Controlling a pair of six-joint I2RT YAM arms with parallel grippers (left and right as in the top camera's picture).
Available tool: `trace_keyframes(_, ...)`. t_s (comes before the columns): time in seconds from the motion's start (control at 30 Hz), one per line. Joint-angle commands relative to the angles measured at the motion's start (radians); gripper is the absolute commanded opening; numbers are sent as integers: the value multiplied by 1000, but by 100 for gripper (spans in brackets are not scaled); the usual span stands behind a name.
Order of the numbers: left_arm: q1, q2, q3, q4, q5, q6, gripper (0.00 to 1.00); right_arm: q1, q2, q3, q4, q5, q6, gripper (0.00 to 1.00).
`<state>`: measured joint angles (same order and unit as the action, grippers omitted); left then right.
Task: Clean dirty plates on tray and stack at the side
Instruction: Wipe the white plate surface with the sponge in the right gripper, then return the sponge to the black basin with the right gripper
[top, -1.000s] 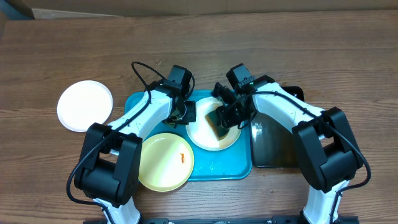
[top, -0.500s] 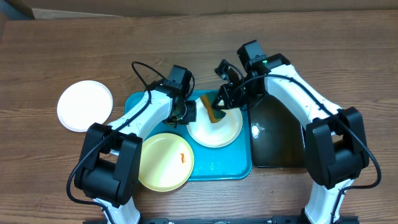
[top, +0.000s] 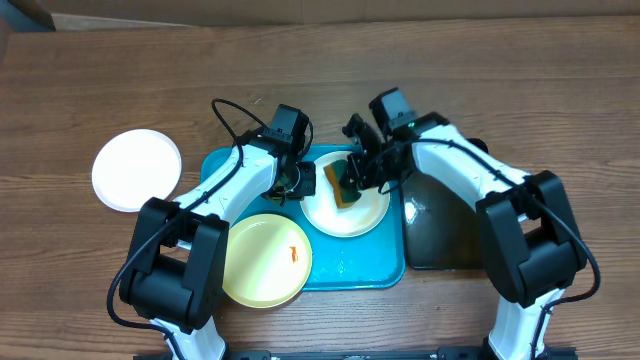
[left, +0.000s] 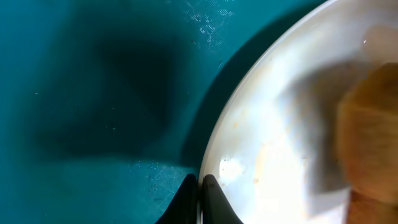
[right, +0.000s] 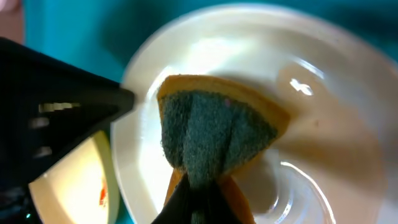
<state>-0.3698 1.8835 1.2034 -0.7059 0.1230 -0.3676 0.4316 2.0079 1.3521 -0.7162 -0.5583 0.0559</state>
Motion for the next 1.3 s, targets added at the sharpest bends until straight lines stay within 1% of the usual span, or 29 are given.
trace_keyframes(0.0, -3, 13, 10, 3, 0, -2, 4, 0, -2, -25, 28, 56, 79, 4)
trace_keyframes(0.1, -3, 13, 10, 2, 0, -2, 4, -11, -11, -13, 19, 68, 79, 4)
trace_keyframes(0.17, -3, 13, 10, 2, 0, -1, 4, -35, -23, 15, -19, 69, 79, 4)
trace_keyframes(0.23, -3, 13, 10, 2, 0, 2, 4, -69, -39, 59, -89, 68, 79, 4)
trace_keyframes(0.37, -3, 13, 10, 3, 0, 2, 5, -142, -84, 160, -288, 68, 65, 4)
trace_keyframes(0.5, -3, 13, 10, 3, -2, 2, 5, -211, -138, 183, -431, 73, -8, 4)
trace_keyframes(0.57, -3, 13, 10, 3, -4, 2, 5, -244, -153, 183, -505, 116, -23, 4)
trace_keyframes(0.63, -3, 13, 10, 3, -4, 5, 5, -275, -156, 182, -586, 208, -22, 4)
trace_keyframes(0.7, -3, 13, 10, 5, -3, 5, 6, -295, -156, 168, -630, 301, -6, 4)
trace_keyframes(0.8, -3, 13, 10, 7, -3, 5, 6, -312, -155, 123, -647, 480, 77, 4)
trace_keyframes(0.9, -3, 13, 10, 11, -3, 5, 7, -313, -155, 81, -623, 577, 151, 4)
trace_keyframes(1.23, -3, 13, 10, 31, -3, 5, 11, -313, -155, -96, -438, 602, 159, 4)
trace_keyframes(1.27, -3, 13, 10, 30, -3, 5, 11, -313, -155, -104, -432, 602, 159, 7)
